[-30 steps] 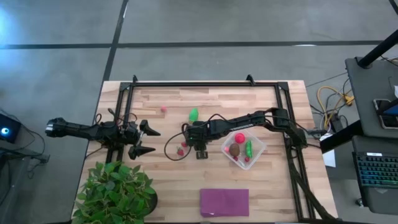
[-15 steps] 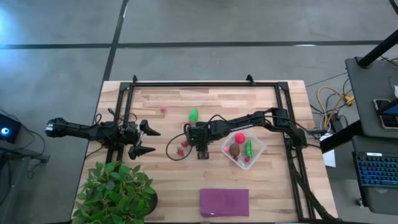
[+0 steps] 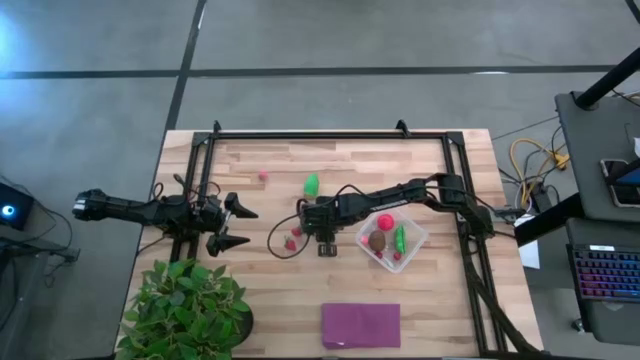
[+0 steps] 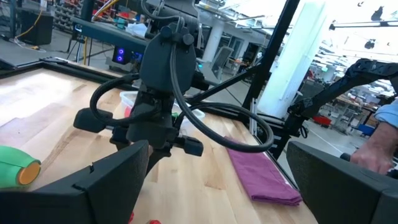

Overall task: Pick and placing Produce into tupperware
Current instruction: Put the bottom pink peach into the transparent bin, then put the top red strawberry into the transparent bin

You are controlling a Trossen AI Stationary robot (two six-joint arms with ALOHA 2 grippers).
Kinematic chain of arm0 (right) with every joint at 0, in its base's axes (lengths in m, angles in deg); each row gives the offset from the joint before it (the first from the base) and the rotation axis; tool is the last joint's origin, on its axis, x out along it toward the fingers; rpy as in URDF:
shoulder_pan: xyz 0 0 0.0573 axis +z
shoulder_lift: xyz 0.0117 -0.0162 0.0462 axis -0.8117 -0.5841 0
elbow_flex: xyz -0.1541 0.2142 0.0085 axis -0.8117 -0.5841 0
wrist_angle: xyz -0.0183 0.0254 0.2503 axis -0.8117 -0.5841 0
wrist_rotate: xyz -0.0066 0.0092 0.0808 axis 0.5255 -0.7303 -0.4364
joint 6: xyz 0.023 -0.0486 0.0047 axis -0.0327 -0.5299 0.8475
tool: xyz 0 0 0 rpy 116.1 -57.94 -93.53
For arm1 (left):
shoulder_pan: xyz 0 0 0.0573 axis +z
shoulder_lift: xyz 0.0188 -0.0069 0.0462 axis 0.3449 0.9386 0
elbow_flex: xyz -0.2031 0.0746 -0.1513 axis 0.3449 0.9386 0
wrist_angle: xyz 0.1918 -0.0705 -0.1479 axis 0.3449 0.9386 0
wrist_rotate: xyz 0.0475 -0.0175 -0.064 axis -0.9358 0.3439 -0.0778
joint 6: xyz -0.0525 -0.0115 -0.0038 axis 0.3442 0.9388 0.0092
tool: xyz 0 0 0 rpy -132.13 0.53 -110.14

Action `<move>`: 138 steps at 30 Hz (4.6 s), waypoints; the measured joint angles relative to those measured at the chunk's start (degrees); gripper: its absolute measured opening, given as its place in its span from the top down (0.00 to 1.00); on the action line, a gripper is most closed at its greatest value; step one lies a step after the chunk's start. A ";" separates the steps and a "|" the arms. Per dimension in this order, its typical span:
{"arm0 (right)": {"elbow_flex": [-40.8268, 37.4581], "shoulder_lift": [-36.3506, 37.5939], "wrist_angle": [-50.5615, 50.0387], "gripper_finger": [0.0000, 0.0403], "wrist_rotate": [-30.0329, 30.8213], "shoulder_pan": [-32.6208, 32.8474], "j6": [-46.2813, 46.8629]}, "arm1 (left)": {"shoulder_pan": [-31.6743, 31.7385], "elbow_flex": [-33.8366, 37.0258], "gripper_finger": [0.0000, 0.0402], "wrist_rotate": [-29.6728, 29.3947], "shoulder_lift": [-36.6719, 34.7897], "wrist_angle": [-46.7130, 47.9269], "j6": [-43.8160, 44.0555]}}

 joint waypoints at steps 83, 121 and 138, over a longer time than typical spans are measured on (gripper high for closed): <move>5.30 3.06 3.89 0.43 -5.13 -1.05 0.78 | -0.02 0.00 0.09 0.01 0.00 -0.02 0.00; 6.40 -4.94 12.34 0.44 -4.52 -0.85 -1.48 | -0.01 -0.01 0.09 0.00 0.03 0.00 0.00; 6.40 -5.38 12.88 0.52 0.13 -0.74 1.64 | -0.01 0.00 0.09 0.01 0.00 0.00 0.00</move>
